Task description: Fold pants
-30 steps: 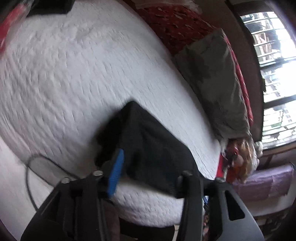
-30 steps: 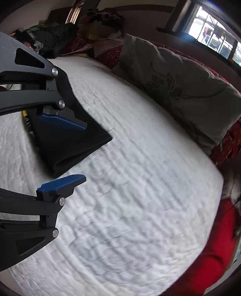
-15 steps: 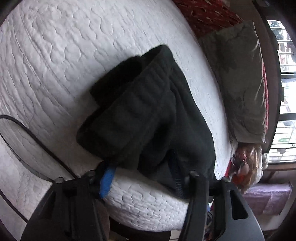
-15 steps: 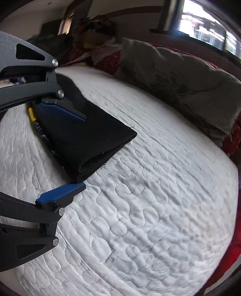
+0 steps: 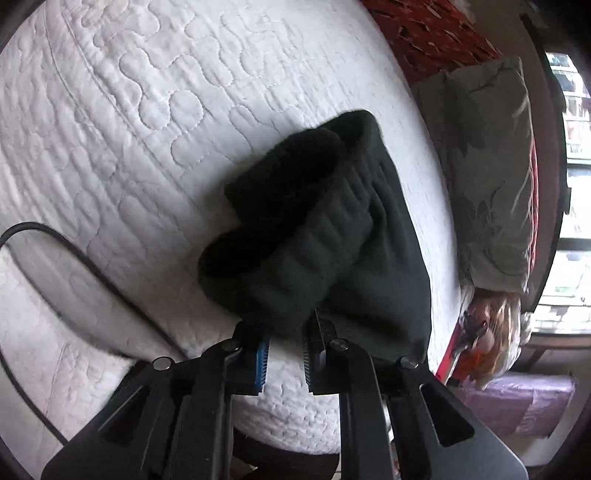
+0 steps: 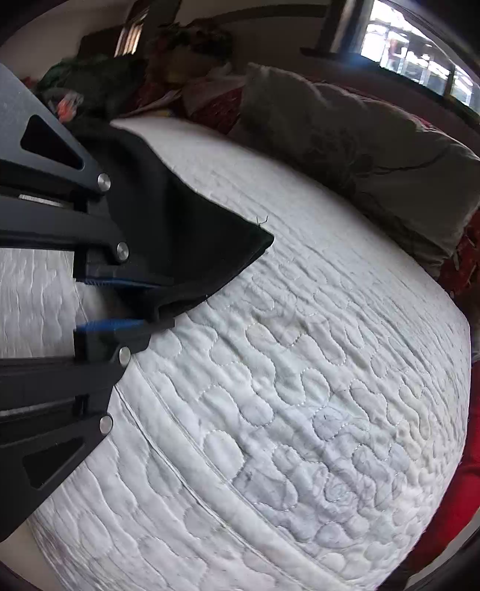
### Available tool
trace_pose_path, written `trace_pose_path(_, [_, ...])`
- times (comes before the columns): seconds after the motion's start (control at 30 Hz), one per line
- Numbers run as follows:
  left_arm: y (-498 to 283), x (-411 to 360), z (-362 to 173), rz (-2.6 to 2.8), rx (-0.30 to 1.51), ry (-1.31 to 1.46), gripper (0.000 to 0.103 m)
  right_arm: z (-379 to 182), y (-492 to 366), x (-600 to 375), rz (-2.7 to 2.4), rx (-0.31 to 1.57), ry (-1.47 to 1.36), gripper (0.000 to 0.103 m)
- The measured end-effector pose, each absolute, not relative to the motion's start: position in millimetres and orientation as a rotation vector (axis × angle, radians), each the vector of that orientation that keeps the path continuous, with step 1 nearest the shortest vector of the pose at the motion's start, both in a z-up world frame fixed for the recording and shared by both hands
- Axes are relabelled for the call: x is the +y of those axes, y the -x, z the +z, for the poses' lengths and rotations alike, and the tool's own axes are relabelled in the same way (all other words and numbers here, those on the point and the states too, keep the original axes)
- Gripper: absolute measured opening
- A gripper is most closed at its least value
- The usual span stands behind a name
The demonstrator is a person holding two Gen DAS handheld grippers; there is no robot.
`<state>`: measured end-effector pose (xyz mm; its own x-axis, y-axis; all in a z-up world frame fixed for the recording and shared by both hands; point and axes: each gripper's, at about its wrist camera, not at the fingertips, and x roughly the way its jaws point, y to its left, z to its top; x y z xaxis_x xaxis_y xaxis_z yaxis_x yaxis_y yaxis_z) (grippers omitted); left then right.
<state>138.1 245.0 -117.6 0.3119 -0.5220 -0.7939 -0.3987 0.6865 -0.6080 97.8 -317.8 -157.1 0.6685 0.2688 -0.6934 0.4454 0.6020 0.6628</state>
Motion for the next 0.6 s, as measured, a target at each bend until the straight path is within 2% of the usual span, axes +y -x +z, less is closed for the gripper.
trace_pose_path(0.1, [-119.4, 224.8, -101.7, -0.164, 1.284, 0.854, 0.014, -153.0, -90.1, -321.6, -0.115, 0.877, -0.974, 0.027])
trace_pose_path(0.13, [-113.4, 215.5, -95.9, -0.187, 1.277, 0.851, 0.021, -150.8, -84.9, -325.2, -0.115, 0.869, -0.983, 0.033])
trace_pose_path(0.17, [-107.4, 203.5, -91.0, -0.211, 1.272, 0.844, 0.035, -149.0, -80.2, -330.7, -0.115, 0.858, -0.993, 0.040])
trace_pose_path(0.23, [-100.6, 174.8, -83.4, -0.243, 1.280, 0.806, 0.053, -144.0, -70.7, -342.4, -0.121, 0.827, -1.013, 0.047])
trace_pose_path(0.27, [-101.4, 156.4, -80.5, -0.261, 1.285, 0.787, 0.057, -143.2, -68.3, -344.9, -0.126, 0.821, -1.016, 0.050])
trace_pose_path(0.43, [-103.0, 70.0, -85.5, -0.383, 1.392, 0.700, 0.057, -142.6, -67.5, -358.1, -0.117, 0.817, -1.043, 0.054])
trace_pose_path(0.6, [-107.7, -8.5, -101.8, -0.417, 1.474, 0.735, 0.057, -145.1, -82.9, -354.6, -0.085, 0.838, -1.039, 0.056])
